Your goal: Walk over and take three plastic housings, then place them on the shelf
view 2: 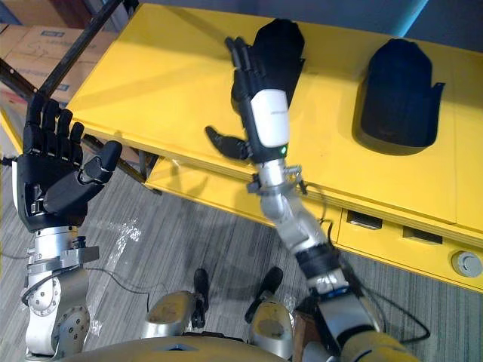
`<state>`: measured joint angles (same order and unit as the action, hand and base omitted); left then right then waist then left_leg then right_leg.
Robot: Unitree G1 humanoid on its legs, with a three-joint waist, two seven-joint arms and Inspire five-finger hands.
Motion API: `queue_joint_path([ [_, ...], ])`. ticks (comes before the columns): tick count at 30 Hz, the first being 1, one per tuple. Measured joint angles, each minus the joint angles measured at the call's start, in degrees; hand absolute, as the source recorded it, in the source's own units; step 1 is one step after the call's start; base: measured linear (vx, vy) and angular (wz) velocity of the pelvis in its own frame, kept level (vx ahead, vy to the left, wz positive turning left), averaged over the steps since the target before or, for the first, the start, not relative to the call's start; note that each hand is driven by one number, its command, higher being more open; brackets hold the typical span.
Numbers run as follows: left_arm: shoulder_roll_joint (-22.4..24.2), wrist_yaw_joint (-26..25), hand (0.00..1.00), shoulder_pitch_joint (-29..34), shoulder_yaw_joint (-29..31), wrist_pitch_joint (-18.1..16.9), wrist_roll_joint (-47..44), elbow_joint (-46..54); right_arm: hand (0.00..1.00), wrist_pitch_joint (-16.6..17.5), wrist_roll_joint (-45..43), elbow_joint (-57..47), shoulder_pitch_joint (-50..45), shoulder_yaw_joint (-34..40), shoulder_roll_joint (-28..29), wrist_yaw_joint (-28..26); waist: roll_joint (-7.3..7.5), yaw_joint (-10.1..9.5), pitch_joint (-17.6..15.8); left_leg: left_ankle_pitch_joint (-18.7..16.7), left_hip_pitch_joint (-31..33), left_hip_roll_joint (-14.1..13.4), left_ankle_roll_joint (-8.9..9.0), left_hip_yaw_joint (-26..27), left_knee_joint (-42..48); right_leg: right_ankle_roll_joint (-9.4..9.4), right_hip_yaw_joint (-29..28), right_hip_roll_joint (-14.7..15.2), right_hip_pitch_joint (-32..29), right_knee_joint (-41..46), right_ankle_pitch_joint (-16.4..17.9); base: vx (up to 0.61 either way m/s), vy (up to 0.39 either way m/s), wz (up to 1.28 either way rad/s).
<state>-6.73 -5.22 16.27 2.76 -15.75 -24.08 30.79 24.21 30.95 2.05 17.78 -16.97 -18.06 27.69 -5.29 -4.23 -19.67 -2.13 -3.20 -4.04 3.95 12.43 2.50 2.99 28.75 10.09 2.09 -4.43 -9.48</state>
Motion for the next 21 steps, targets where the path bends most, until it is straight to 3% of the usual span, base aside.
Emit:
queue_joint_path([
  [2,0.0,0.56,1.0,-0.02,0.0,0.02,-0.03,0.0,1.0,2.58,-13.95,-6.97,-6.94,-0.36,2.2,-8.22,0.72,0.2,1.52,-0.64,-1.35,-0.63,0.19,1.78,0.01,-0.08,-1.45,-0.61,0.42,-0.03,0.09,0.07,0.01,-0.36],
  [4,0.0,1.52,1.0,-0.17,-0.03,0.53,-0.05,0.0,1.0,2.91,-25.5,-11.56,-11.29,-0.06,4.19,-14.43,1.65,1.6,2.95,-1.2,-2.11,-0.89,0.32,3.01,0.0,-0.11,-2.6,-0.93,0.48,-0.06,0.11,0.03,0.025,-0.38],
  [7,0.0,2.98,1.0,-0.49,-1.17,1.7,-0.01,-0.34,1.0,2.43,-33.99,-16.01,-18.02,2.91,7.82,-18.22,3.2,3.07,5.07,-2.44,-3.33,-1.31,0.5,5.85,0.04,-0.11,-5.27,-1.45,0.4,-0.09,0.14,-0.01,0.04,-0.48],
  [10,0.02,5.35,1.0,-1.37,-4.37,2.66,0.0,-3.03,1.0,0.63,-34.55,-18.9,-25.82,9.79,12.37,-16.86,4.37,5.17,8.19,-3.66,-4.28,-1.7,0.82,9.7,0.29,-0.05,-8.91,-2.28,-0.83,-0.08,0.1,0.0,0.041,-0.56],
  [12,0.03,6.74,1.0,-2.35,-6.47,3.76,0.0,-4.67,1.0,-1.41,-34.11,-19.28,-28.98,15.04,14.09,-14.42,4.4,6.56,8.87,-4.17,-5.55,-1.91,1.06,12.22,0.46,0.1,-11.51,-2.74,-0.96,-0.08,-0.06,0.01,0.043,-0.64],
  [16,0.0,8.33,1.0,-3.03,-10.54,4.73,-0.33,-6.74,1.0,-6.22,-34.22,-20.12,-38.16,26.15,14.61,-10.79,3.18,10.61,10.0,-7.17,-7.62,-3.52,1.99,19.78,3.32,0.05,-18.8,-4.99,-2.31,-0.06,-0.57,0.03,0.037,-0.93],
  [21,-0.58,5.33,1.0,-5.98,-11.27,4.51,-0.29,-10.91,1.0,-6.26,-41.55,-21.03,-48.86,33.79,16.08,-10.99,2.21,16.14,10.54,-9.46,-10.27,-5.23,3.52,30.52,4.58,-0.37,-27.86,-8.67,-5.08,-0.07,-1.57,0.0,-0.006,-1.11],
])
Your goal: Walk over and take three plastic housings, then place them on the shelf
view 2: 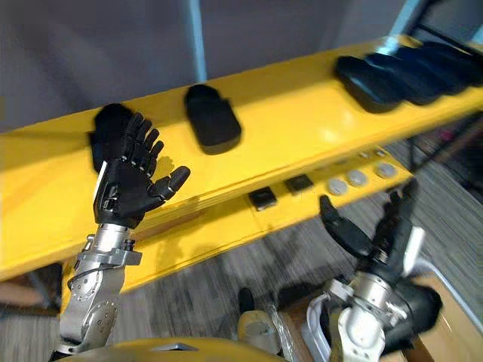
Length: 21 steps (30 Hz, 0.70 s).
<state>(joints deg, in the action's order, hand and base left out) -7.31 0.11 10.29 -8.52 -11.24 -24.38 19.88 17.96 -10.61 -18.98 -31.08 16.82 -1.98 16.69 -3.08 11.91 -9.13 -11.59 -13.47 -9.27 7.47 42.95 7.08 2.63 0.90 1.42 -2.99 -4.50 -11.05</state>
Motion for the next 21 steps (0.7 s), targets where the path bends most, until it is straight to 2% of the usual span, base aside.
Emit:
queue_joint_path([
  [3,-0.09,-3.24,1.0,-1.5,-0.56,-0.62,0.02,-2.08,1.0,0.97,-2.99,0.05,-4.47,1.89,1.54,-0.3,0.1,2.53,-0.05,-1.15,-0.25,-1.2,0.65,4.72,1.9,-0.03,-3.66,-1.9,-1.75,-0.02,-0.16,-0.07,-0.058,-0.92],
  [5,0.37,-5.61,1.0,-1.44,-1.11,-1.14,0.03,-3.12,1.0,2.12,-4.53,0.34,-6.58,2.28,3.12,-1.58,0.12,3.28,-0.2,-1.47,-1.13,-2.04,0.14,5.95,3.81,-0.72,-5.16,-3.2,-1.97,-0.17,-0.06,-0.05,-0.078,-0.72],
  [6,0.54,-6.73,1.0,-1.46,-1.13,-1.46,0.07,-3.59,1.0,2.91,-5.68,1.0,-6.76,2.22,3.36,-2.98,0.2,3.4,-0.2,-2.01,-0.89,-2.51,-1.33,4.43,6.35,-1.29,-6.2,-3.73,-1.86,-0.31,0.03,-0.04,-0.08,-0.73],
  [7,0.67,-8.42,1.0,-1.03,-0.83,-1.85,0.03,-3.72,1.0,4.11,-6.74,2.15,-6.24,1.93,3.2,-5.32,0.37,2.78,-0.21,-2.75,0.27,-3.34,-5.42,-0.46,10.87,-2.13,-7.98,-4.61,-1.69,-0.31,0.05,-0.06,-0.112,-1.1],
  [8,0.64,-9.46,1.0,-0.5,-0.13,-2.71,0.04,-3.69,1.0,5.31,-6.74,3.52,-5.06,1.24,2.61,-7.56,0.26,1.74,-0.22,-2.69,2.17,-3.9,-8.39,-6.37,15.8,-2.68,-9.24,-4.71,-1.73,-0.3,0.48,-0.05,-0.079,-1.13],
  [9,0.61,-9.97,1.0,-0.48,0.27,-2.81,0.04,-3.68,1.0,5.66,-6.74,4.14,-4.35,0.77,2.2,-8.52,0.1,1.19,-0.16,-2.31,3.27,-4.1,-9.4,-9.33,18.19,-3.01,-9.41,-4.83,-1.84,-0.3,0.73,-0.06,-0.062,-1.16],
  [10,0.6,-10.65,1.0,-0.44,1.02,-3.07,0.04,-3.59,1.0,6.21,-6.88,5.69,-2.38,-0.46,1.32,-10.16,-0.27,0.18,-0.28,-1.0,5.36,-4.57,-11.62,-15.0,22.44,-3.09,-9.35,-5.15,-1.94,-0.3,1.72,-0.05,-0.004,-1.08],
  [11,1.22,-10.81,1.0,-0.09,1.41,-3.3,0.15,-3.52,1.0,6.46,-8.56,6.8,-0.05,-2.3,-0.29,-10.89,-2.97,-1.16,-0.55,-0.24,7.47,-6.73,-12.94,-20.5,26.2,-3.67,-7.58,-6.98,-4.1,5.37,4.2,-0.03,0.015,-1.07],
  [12,1.35,-10.86,1.0,0.31,1.66,-3.53,0.19,-3.18,1.0,6.55,-9.14,7.1,1.06,-3.43,-0.86,-11.18,-3.19,-1.93,-0.71,-0.25,8.06,-6.71,-12.95,-22.41,28.42,-5.33,-7.1,-7.3,-6.65,13.17,5.87,0.09,0.049,-0.82],
  [13,1.15,-11.11,1.0,1.46,2.11,-3.62,0.23,-2.46,1.0,6.52,-9.4,7.4,2.8,-5.86,-1.52,-11.39,-2.89,-2.53,-1.59,0.96,8.76,-5.41,-13.84,-26.83,32.19,-4.36,-7.7,-7.26,-6.74,17.6,10.57,0.12,0.024,-0.43],
  [14,1.29,-11.28,1.0,2.33,2.12,-3.6,0.22,-2.41,1.0,6.47,-9.41,7.67,3.4,-7.03,-1.95,-11.38,-2.77,-2.77,-1.65,2.42,9.46,-5.16,-13.53,-28.79,33.81,-4.45,-8.15,-7.56,-6.24,17.26,10.64,0.13,-0.007,-0.4],
  [15,1.38,-11.26,1.0,4.25,2.27,-3.59,0.19,-1.92,1.0,6.49,-9.0,7.7,4.28,-9.44,-2.76,-11.21,-3.09,-4.04,-1.18,3.77,10.91,-5.06,-11.9,-31.18,35.85,-4.47,-8.75,-7.66,-5.71,16.19,10.59,0.1,-0.052,-0.27],
  [19,2.91,-10.1,1.0,6.03,2.53,-3.79,-0.15,1.49,1.0,5.9,-7.12,7.77,5.31,-12.58,-2.43,-7.68,-3.48,-5.94,-1.0,0.34,11.91,-5.28,-6.72,-33.99,33.17,-4.48,-6.4,-7.68,-3.96,15.64,10.6,0.06,-0.04,0.15],
  [21,2.94,-9.17,1.0,6.01,2.46,-4.59,-1.41,3.78,1.0,5.91,-7.61,7.76,5.2,-12.57,-2.22,-6.55,-3.46,-5.9,-0.91,-1.9,11.86,-4.77,-5.75,-33.97,30.3,-5.22,-5.3,-7.75,-5.21,18.13,10.53,-0.01,0.025,0.27],
])
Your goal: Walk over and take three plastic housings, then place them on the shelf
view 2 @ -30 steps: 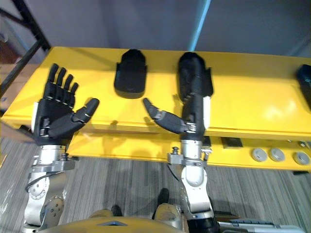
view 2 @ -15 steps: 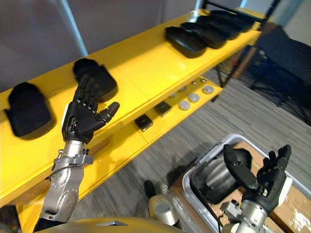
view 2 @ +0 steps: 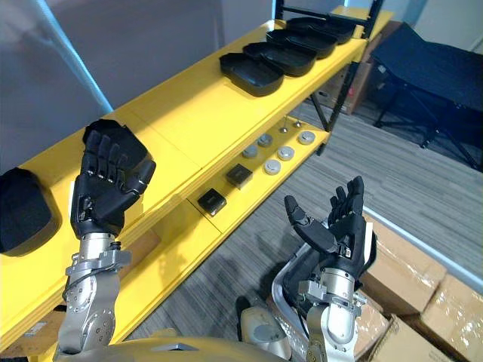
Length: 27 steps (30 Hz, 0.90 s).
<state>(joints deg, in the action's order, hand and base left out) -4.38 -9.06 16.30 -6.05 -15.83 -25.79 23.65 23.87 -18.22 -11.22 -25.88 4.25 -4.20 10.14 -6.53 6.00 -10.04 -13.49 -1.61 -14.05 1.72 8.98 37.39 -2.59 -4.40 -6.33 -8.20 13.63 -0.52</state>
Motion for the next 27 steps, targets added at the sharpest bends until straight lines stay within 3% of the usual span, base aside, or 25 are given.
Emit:
queue_joint_path([
  [3,-0.08,0.86,1.0,-0.45,-0.46,-0.87,-0.71,2.5,1.0,0.01,-0.32,0.02,-0.44,-0.21,0.86,0.07,0.86,-0.17,-0.6,-4.19,-2.01,1.0,2.07,-0.04,-4.31,0.17,-0.31,-0.07,-3.16,3.62,-0.08,-0.09,0.1,-0.15],
  [5,-0.14,0.92,1.0,-1.12,-1.35,-0.98,-0.63,2.54,1.0,0.08,-1.68,0.08,-0.13,-0.8,2.45,-1.87,2.77,-0.9,-2.74,-7.5,-6.4,2.08,2.28,2.27,-10.22,1.52,0.07,-0.35,-4.56,6.21,-0.96,-0.23,0.091,-0.46],
  [6,-0.2,0.73,1.0,-0.8,-1.4,-0.95,-0.59,2.55,1.0,0.31,-2.23,0.07,0.15,-1.79,2.68,-3.37,3.63,-1.51,-3.41,-8.74,-8.1,2.49,2.36,4.05,-12.63,3.61,1.41,-0.23,-5.06,5.79,-2.46,-0.42,0.039,-0.82],
  [7,-0.59,-0.25,1.0,0.27,-0.96,-0.59,-0.27,2.47,1.0,1.22,-2.59,0.15,0.67,-4.29,2.21,-6.13,3.74,-2.3,-3.76,-8.84,-7.15,2.06,3.08,5.84,-14.6,7.23,4.3,1.26,-4.64,-0.2,-5.17,-0.44,0.023,-0.79],
  [8,-0.82,-0.56,1.0,0.02,-0.59,-0.55,-0.06,2.08,1.0,1.85,-2.57,0.23,1.21,-5.41,2.06,-7.12,4.26,-2.73,-3.94,-8.54,-6.33,2.36,3.12,6.73,-14.57,5.75,6.91,2.97,-5.48,1.11,-3.99,-0.43,0.01,-0.76],
  [9,-1.18,-1.01,1.0,0.03,0.8,-0.47,0.5,0.96,1.0,2.27,-1.76,0.93,3.39,-7.81,1.22,-7.69,4.58,-3.61,-3.9,-7.32,-4.69,2.55,2.58,8.37,-14.48,2.33,11.72,6.61,-7.81,8.79,0.18,-0.3,0.002,-0.46],
  [10,-1.16,-0.97,1.0,0.02,1.7,-0.37,0.51,0.43,1.0,2.38,-0.18,2.04,5.22,-9.08,0.75,-7.47,4.51,-4.1,-3.95,-6.46,-4.45,2.53,2.29,9.02,-14.87,2.55,14.04,8.73,-8.13,13.1,2.36,-0.39,-0.026,-0.56],
  [11,-1.03,-0.73,1.0,-0.01,3.79,-0.29,0.08,-0.39,1.0,2.31,3.11,6.39,10.87,-12.47,-0.45,-6.3,4.55,-4.96,-3.9,-4.23,-4.26,2.41,1.84,10.06,-16.23,1.42,18.8,15.13,-6.55,22.57,6.28,-0.28,-0.051,-0.35],
  [13,-1.06,-0.25,1.0,-0.05,5.43,-0.56,-0.85,-0.47,1.0,1.96,6.33,11.94,16.44,-16.24,-0.58,-3.36,5.23,-6.64,-3.26,-2.16,-2.67,1.83,1.95,10.45,-16.61,-0.69,21.07,22.05,-3.3,29.2,8.16,-0.23,-0.144,-0.27],
  [14,-1.01,-0.15,1.0,-0.03,5.97,-0.92,-1.18,-0.54,1.0,1.06,7.67,14.44,18.45,-18.27,-0.23,-1.63,5.95,-7.95,-2.73,-1.15,-0.79,1.51,2.6,10.45,-15.77,0.09,21.56,25.51,-0.4,30.04,6.96,-0.18,-0.278,-0.21],
  [15,-1.06,-0.01,1.0,-0.06,5.99,-1.15,-1.59,-0.67,1.0,0.62,8.52,14.93,18.99,-19.02,-0.09,-0.66,7.11,-8.48,-2.05,-0.86,0.37,1.47,2.83,10.43,-15.14,1.26,21.37,26.84,1.01,28.7,4.76,-0.16,-0.254,-0.26],
  [16,-0.58,0.54,1.0,-0.06,6.09,-1.29,-2.01,-0.87,1.0,0.03,9.02,15.4,19.81,-19.66,-0.04,0.35,6.94,-9.25,-2.1,-0.02,1.86,1.26,3.23,10.39,-14.8,3.19,22.34,25.44,0.9,25.59,5.27,-0.16,-0.207,-0.33],
  [17,0.41,0.92,1.0,0.09,5.67,-1.28,-2.92,-1.45,1.0,-0.26,9.0,15.49,20.08,-19.62,0.0,1.37,6.27,-9.6,-1.82,2.11,2.14,0.96,2.71,10.54,-17.52,3.78,22.95,24.02,1.0,21.58,4.96,-0.18,-0.192,-0.59],
  [18,0.76,1.1,1.0,0.08,4.32,-1.32,-3.08,-1.72,1.0,-0.59,9.03,15.5,19.59,-18.93,-0.13,2.75,5.39,-9.79,-0.96,6.09,1.77,0.06,2.7,12.03,-22.52,4.97,22.71,20.96,3.31,11.99,4.96,-0.17,-0.282,-0.85],
  [19,1.0,1.14,1.0,-0.49,4.09,-1.51,-2.92,-1.57,1.0,-1.19,9.27,15.45,20.16,-17.87,0.0,3.22,5.95,-9.67,-0.9,7.35,1.79,-0.59,4.08,15.11,-23.84,4.49,25.68,22.03,3.48,12.75,8.41,-0.17,-0.282,-0.95],
  [20,0.83,0.83,1.0,-0.59,4.07,-1.52,-2.94,-1.77,1.0,-1.86,9.85,15.46,20.19,-17.66,0.21,3.21,6.79,-9.58,-0.6,7.37,2.02,-0.42,4.12,16.6,-23.32,6.29,27.14,22.6,4.04,11.13,9.15,-0.18,-0.311,-1.26],
  [21,0.68,-0.27,1.0,-0.61,4.76,-1.54,-3.09,-2.26,1.0,-2.81,10.76,15.46,20.11,-17.51,-0.26,2.78,7.45,-9.4,-0.43,7.24,2.26,-1.05,4.14,19.66,-21.64,8.98,28.63,21.32,4.77,6.08,10.61,-0.21,-0.268,-1.26],
  [22,1.83,-1.38,1.0,-0.71,4.52,-1.57,-3.16,-3.77,1.0,-3.29,11.01,15.35,19.43,-16.82,-1.55,1.96,4.56,-8.29,-0.52,7.43,2.7,-3.9,3.82,20.97,-20.23,7.71,28.41,17.5,5.83,1.58,7.45,-0.2,-0.254,-1.16],
  [25,2.23,-1.47,1.0,-0.41,2.32,-1.67,-3.11,-4.02,1.0,-4.23,10.96,13.82,13.77,-13.86,-2.6,1.43,3.72,-5.9,-0.17,9.45,2.37,-6.86,1.47,21.51,-20.54,5.36,24.68,12.58,6.44,-5.74,3.69,-0.14,-0.158,-0.8],
  [27,2.22,-1.38,1.0,-0.33,2.28,-1.67,-3.11,-4.07,1.0,-4.44,10.92,11.7,10.65,-12.32,-2.85,1.36,3.87,-5.11,-0.23,11.27,2.1,-7.62,1.07,22.71,-20.63,4.41,24.27,11.96,5.06,-6.73,4.34,-0.12,-0.131,-0.83],
])
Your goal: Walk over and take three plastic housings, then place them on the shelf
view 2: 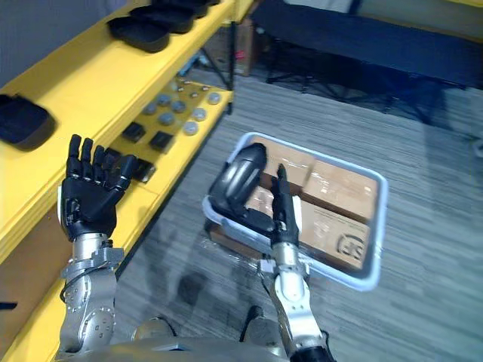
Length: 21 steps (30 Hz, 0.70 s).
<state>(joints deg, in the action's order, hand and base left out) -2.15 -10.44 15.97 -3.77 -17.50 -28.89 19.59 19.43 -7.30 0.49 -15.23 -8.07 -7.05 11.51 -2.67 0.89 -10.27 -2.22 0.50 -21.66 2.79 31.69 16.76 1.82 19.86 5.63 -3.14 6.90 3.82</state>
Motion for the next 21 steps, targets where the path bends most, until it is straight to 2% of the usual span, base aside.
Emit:
queue_joint_path([
  [2,-0.02,0.27,1.0,0.02,-0.75,-0.01,0.02,0.03,1.0,-0.01,-0.41,-1.3,-2.88,1.41,0.03,0.0,0.17,1.7,-0.11,1.36,0.1,-0.01,-1.17,-0.07,0.83,-0.26,0.05,0.46,-0.58,0.36,-0.43,-0.07,-0.083,-0.5],
  [3,-0.03,0.59,1.0,0.04,-1.17,0.0,0.03,0.03,1.0,-0.01,-0.65,-1.38,-3.34,1.78,0.03,0.0,0.21,2.01,-0.14,1.35,0.05,-0.04,-1.19,-0.27,1.31,-0.47,-0.1,0.58,-0.58,0.6,-0.87,-0.05,-0.016,-0.23],
  [4,-0.04,0.97,1.0,0.07,-2.21,-0.01,0.05,0.05,1.0,-0.09,-1.05,-1.39,-3.66,2.35,0.03,0.11,0.39,2.24,-0.25,0.36,0.18,0.08,-0.87,-1.09,2.03,-0.3,-0.75,0.73,-0.65,0.86,-1.01,-0.04,0.057,-0.19],
  [5,-0.05,1.57,1.0,0.03,-3.49,0.01,0.24,0.08,1.0,-0.27,-1.3,-1.5,-3.57,2.91,0.07,0.21,-0.16,2.24,-0.08,-1.72,0.28,0.94,-0.43,-2.87,2.21,-0.26,-1.15,0.8,-0.86,1.25,-1.72,-0.02,0.089,-0.15],
  [7,-0.13,3.39,1.0,-0.01,-4.64,0.21,0.25,0.08,1.0,-1.25,-1.72,-1.47,-3.21,3.07,0.11,1.34,-0.41,2.2,0.0,-3.18,0.17,1.78,-0.24,-4.4,1.54,-0.12,-1.09,1.21,-1.47,2.64,-1.96,-0.02,0.166,-0.02],
  [9,-0.28,4.9,1.0,-0.42,-4.98,0.81,0.27,0.06,1.0,-3.82,-2.16,-1.0,-1.03,3.59,0.08,3.14,-0.78,1.91,0.21,-4.39,0.16,3.79,1.54,-6.14,-0.75,0.66,-1.35,2.63,-3.62,4.57,-2.45,-0.04,0.195,0.02],
  [12,-2.53,4.81,1.0,-1.65,-5.16,2.38,0.39,0.01,1.0,-6.54,-2.16,2.84,3.11,5.28,1.15,5.67,0.69,1.18,-1.2,-5.73,1.58,6.82,3.54,-7.09,-0.9,2.93,-1.16,5.3,-4.69,4.4,-4.13,-0.1,0.207,0.21],
  [13,-3.57,4.38,1.0,-2.28,-5.33,2.95,0.54,-0.01,1.0,-7.34,-2.12,5.41,4.89,5.93,1.23,7.25,1.17,0.63,-1.56,-6.14,2.86,7.71,3.02,-7.72,-0.1,3.66,-0.99,6.37,-4.59,2.94,-5.5,-0.12,0.192,0.27],
  [15,-4.46,4.33,1.0,-3.61,-5.2,2.95,0.85,0.0,1.0,-8.26,-2.09,9.19,8.39,7.41,1.21,9.52,1.14,0.18,-2.94,-7.13,5.91,8.77,2.14,-9.54,2.09,4.55,0.58,7.4,-3.71,-0.55,-8.11,-0.13,0.188,0.43],
  [16,-4.68,4.35,1.0,-4.56,-5.21,3.02,0.85,0.0,1.0,-8.81,-1.94,11.13,10.7,8.42,1.16,11.66,1.0,-0.89,-4.04,-7.7,7.73,9.24,1.7,-10.25,3.55,4.76,1.29,7.79,-3.5,-2.65,-9.87,-0.13,0.166,0.38],
  [19,-4.97,4.47,1.0,-5.42,-4.71,3.25,0.83,0.06,1.0,-10.58,-1.93,14.86,18.51,11.4,-0.32,14.1,0.66,-2.4,-6.78,-7.94,11.97,10.6,0.94,-12.44,5.99,5.12,3.27,8.46,-3.42,-6.46,-12.91,-0.11,0.102,0.34],
  [21,-5.01,4.77,1.0,-5.65,-4.83,4.03,0.81,0.05,1.0,-12.15,-1.86,17.94,25.16,13.28,-2.67,15.51,0.57,-2.55,-8.41,-7.61,14.08,11.15,0.44,-14.13,6.97,4.99,4.98,8.51,-3.41,-7.58,-13.87,-0.09,0.048,0.41],
])
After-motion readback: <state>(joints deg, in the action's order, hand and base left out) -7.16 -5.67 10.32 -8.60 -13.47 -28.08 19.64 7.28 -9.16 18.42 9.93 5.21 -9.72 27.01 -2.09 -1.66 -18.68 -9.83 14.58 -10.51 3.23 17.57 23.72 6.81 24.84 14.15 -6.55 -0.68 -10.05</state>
